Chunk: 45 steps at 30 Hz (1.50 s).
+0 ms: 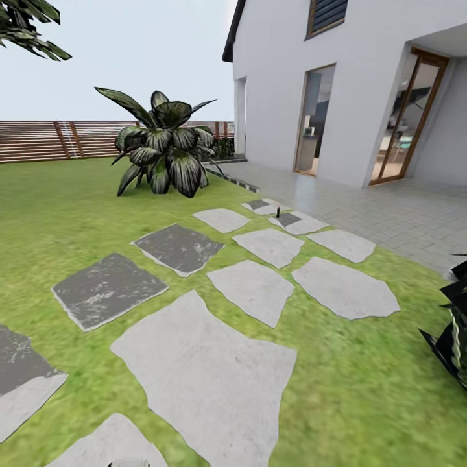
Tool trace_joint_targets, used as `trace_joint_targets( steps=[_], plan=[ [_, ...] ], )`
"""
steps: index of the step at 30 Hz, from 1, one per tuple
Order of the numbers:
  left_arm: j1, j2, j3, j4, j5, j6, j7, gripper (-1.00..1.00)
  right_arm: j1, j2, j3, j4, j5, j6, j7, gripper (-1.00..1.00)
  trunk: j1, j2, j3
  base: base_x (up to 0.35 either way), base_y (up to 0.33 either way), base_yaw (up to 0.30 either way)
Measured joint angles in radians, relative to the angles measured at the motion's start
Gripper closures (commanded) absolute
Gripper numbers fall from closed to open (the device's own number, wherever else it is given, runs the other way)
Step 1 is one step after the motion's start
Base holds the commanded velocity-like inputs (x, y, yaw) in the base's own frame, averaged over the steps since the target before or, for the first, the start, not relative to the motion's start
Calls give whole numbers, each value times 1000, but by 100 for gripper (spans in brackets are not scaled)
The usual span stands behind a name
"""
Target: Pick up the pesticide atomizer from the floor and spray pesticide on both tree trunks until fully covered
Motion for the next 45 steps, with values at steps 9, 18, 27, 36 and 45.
trace_joint_targets(
  steps=[9, 18, 27, 36, 45],
  plan=[
    [0, 1, 0, 0, 0, -1, 0, -100, 0, 0, 0, 0, 0, 0, 0, -100, 0, 0, 0, 340, 0, 0],
    [0, 1, 0, 0, 0, -2, 0, -100, 0, 0, 0, 0, 0, 0, 0, -100, 0, 0, 0, 340, 0, 0],
    [0, 1, 0, 0, 0, -2, 0, -100, 0, 0, 0, 0, 0, 0, 0, -100, 0, 0, 0, 340, 0, 0],
    [0, 1, 0, 0, 0, -2, 0, -100, 0, 0, -2, -1, 0, 0, -1, -100, 0, 0, 0, 340, 0, 0],
    [0, 1, 0, 0, 0, -2, 0, -100, 0, 0, -2, -1, 0, -1, -2, -100, 0, 0, 0, 340, 0, 0]
  ],
)
